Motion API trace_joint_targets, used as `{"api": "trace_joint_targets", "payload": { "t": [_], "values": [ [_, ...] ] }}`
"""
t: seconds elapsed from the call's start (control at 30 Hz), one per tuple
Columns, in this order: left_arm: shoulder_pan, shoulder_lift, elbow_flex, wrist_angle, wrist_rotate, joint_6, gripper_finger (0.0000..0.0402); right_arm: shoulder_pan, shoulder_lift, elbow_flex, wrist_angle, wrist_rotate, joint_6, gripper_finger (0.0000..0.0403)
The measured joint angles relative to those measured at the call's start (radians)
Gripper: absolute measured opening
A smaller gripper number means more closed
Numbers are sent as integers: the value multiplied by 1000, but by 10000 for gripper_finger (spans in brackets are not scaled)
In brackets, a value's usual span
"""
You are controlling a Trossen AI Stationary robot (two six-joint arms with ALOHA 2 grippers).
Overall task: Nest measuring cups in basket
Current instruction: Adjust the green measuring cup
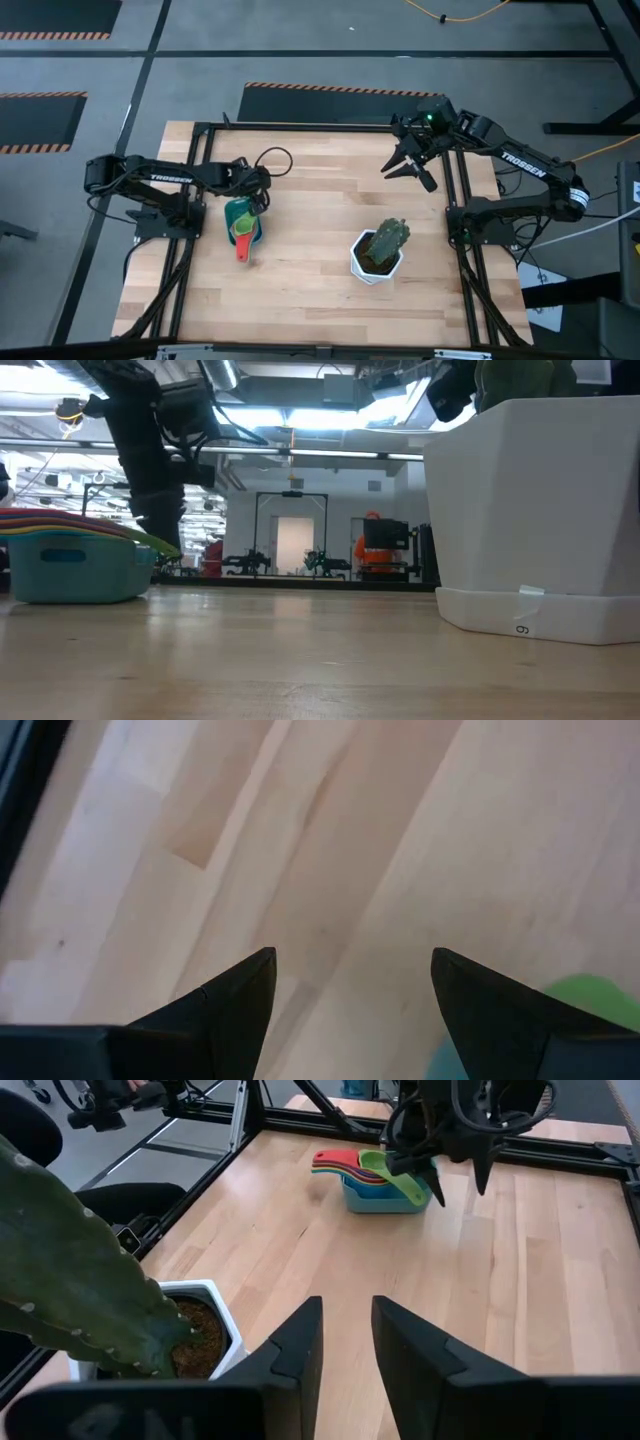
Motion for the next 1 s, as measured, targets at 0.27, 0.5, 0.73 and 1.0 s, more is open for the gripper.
{"api": "trace_joint_targets", "payload": {
  "t": [0.27, 0.5, 0.73, 1.0],
  "values": [
    [-1, 0, 0, -27, 59, 0, 261, 0, 0, 0, 0, 0, 0, 94],
    [-1, 0, 0, -27, 101, 0, 261, 0, 0, 0, 0, 0, 0, 94],
    [-2, 0, 0, -23, 169, 0, 261, 0, 0, 0, 0, 0, 0, 94],
    [-56, 0, 0, -6, 188, 0, 261, 0, 0, 0, 0, 0, 0, 94]
  ]
}}
